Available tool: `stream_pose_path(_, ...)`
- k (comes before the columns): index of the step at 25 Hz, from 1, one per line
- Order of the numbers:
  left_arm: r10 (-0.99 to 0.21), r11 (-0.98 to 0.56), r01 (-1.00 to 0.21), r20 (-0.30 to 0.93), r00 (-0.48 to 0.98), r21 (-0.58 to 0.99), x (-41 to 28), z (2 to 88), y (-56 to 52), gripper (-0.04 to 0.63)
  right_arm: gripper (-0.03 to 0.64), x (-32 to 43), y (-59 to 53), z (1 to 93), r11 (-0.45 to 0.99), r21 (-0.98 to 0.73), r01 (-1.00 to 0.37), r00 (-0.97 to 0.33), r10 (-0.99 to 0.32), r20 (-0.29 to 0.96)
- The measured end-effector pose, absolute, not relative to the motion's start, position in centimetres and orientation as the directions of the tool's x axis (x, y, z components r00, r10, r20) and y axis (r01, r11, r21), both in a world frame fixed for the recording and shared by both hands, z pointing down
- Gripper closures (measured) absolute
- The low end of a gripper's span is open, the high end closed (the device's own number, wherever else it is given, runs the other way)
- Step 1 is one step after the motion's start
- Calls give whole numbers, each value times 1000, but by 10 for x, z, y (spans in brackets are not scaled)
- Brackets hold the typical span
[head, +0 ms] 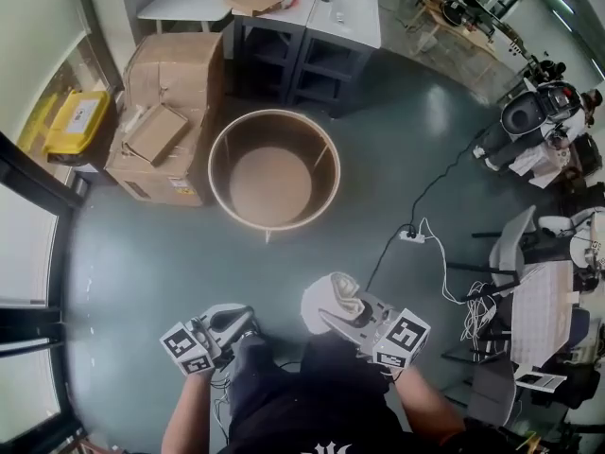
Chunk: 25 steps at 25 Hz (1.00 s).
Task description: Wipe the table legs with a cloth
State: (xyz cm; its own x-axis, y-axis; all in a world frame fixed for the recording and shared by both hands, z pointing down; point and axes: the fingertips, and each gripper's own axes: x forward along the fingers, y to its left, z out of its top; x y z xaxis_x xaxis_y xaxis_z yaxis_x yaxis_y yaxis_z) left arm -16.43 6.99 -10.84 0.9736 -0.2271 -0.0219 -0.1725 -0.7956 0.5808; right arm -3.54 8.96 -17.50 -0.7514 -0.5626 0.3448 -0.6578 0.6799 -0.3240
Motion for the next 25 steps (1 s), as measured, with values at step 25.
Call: stream_pose_path(25, -360, -802, -454, 291, 886, 389, 3, -49, 49, 589, 532, 133, 30, -84, 879, -404, -253, -967, -243, 77)
